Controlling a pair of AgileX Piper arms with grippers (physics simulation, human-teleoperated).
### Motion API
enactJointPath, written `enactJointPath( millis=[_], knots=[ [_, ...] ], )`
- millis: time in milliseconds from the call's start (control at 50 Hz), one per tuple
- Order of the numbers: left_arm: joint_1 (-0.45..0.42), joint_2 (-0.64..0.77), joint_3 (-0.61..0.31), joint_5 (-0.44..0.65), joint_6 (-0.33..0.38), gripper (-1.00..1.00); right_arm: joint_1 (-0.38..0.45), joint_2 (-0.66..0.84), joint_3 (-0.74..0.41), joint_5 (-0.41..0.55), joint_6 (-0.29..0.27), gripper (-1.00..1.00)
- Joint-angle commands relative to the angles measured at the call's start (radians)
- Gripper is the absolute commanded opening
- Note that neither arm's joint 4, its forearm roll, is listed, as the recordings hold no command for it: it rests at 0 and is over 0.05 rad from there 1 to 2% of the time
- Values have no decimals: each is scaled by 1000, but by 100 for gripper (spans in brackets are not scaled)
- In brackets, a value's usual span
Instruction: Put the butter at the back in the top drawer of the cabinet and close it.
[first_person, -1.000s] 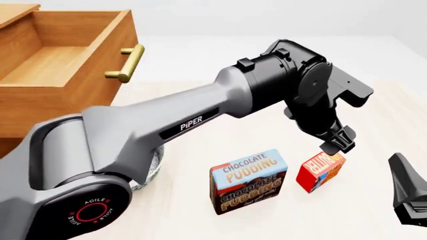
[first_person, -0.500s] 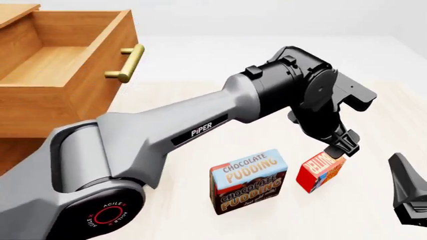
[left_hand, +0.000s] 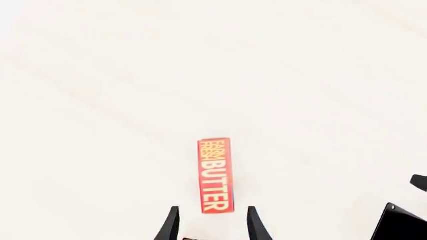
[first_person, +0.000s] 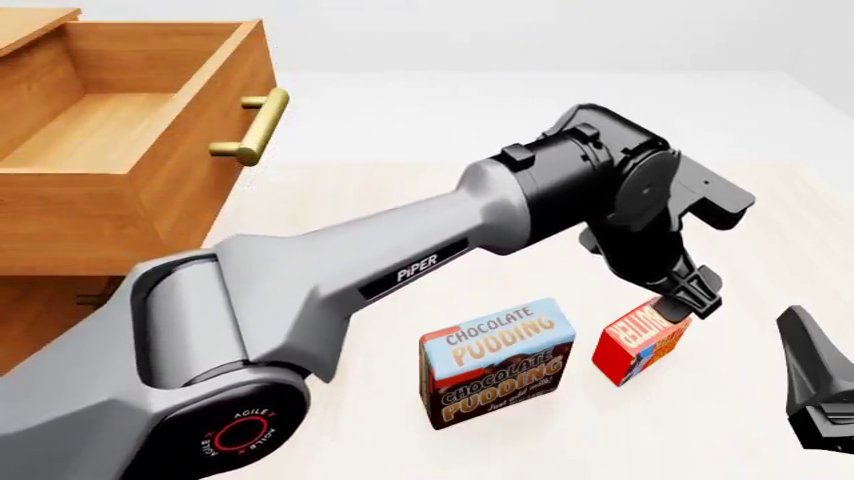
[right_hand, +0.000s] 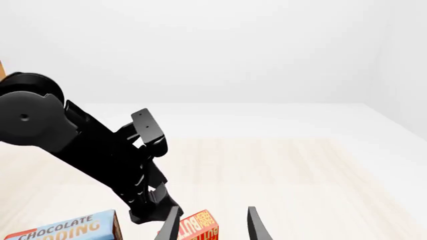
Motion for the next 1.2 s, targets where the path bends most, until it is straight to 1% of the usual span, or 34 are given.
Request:
enactJointPath(
  millis=[20,420,700,840,1080,1200],
  knots=[
    [-6,26,-36,14,-5,100,0,0,0,0,0,100],
    [-9,67,-76,26,-20,100,0,0,0,0,0,100],
    [-6,79,-80,20,-26,100,0,0,0,0,0,100],
    [3,82,-67,5,-21,100,0,0,0,0,0,100],
    [2,95,-77,6,-30,100,0,0,0,0,0,100],
    [-8,110,-100,17,-37,100,0,0,0,0,0,100]
  ],
)
